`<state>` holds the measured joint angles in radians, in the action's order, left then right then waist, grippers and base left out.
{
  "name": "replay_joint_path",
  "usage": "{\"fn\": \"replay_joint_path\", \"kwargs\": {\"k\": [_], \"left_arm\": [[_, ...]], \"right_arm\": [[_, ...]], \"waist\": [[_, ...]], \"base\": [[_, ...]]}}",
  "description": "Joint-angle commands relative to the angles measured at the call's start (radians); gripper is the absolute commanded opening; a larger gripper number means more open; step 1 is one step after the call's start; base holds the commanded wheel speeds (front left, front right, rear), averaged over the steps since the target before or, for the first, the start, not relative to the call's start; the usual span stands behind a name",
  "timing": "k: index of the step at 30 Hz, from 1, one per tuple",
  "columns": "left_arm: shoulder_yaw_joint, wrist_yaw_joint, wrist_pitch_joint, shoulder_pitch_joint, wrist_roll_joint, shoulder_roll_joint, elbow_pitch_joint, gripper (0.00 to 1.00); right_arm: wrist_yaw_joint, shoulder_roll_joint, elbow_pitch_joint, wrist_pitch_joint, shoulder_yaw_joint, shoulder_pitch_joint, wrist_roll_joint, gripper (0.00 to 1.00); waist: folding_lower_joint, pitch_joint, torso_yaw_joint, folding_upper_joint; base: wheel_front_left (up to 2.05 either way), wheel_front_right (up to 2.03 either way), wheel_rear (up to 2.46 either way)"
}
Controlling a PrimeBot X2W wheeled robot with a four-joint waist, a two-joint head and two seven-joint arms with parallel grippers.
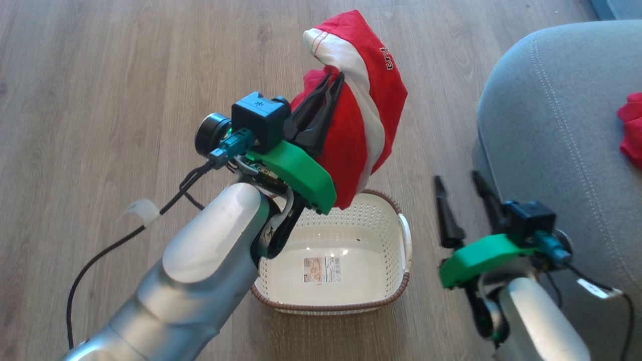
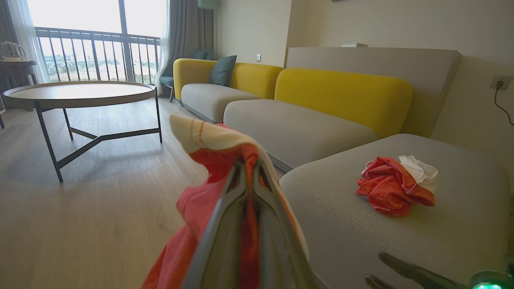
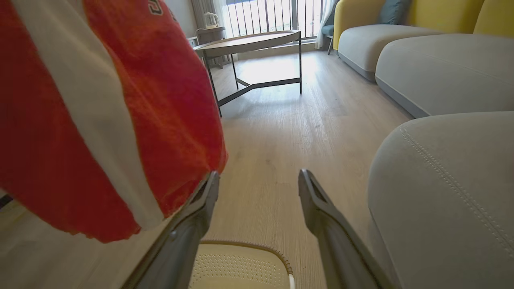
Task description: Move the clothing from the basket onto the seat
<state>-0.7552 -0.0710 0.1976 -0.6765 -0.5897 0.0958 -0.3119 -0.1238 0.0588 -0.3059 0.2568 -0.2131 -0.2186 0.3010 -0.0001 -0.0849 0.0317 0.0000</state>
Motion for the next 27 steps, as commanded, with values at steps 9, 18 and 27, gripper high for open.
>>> {"fn": "replay_joint_path", "kwargs": {"k": [9, 18, 27], "left_arm": [[0.018, -0.009, -0.011, -0.03, 0.008, 0.019, 0.071, 0.0], [-0.013, -0.001, -0.014, -0.031, 0.01, 0.007, 0.083, 0.0], [-0.054, 0.015, -0.02, -0.039, 0.005, -0.01, 0.095, 0.0]], "right_arm": [[-0.007, 0.032, 0.158, 0.005, -0.183, -0.128, 0.025, 1.0], [-0.007, 0.093, 0.188, 0.005, -0.333, -0.241, 0.041, 1.0], [-0.007, 0.111, 0.088, 0.005, -0.383, -0.293, 0.086, 1.0]], "waist": [[0.0001, -0.012, -0.012, 0.0], [0.0001, -0.022, -0.043, 0.0], [0.0001, -0.024, -0.073, 0.0]], "base": [[0.0, 0.0, 0.0], [0.0, 0.0, 0.0], [0.0, 0.0, 0.0]]}}
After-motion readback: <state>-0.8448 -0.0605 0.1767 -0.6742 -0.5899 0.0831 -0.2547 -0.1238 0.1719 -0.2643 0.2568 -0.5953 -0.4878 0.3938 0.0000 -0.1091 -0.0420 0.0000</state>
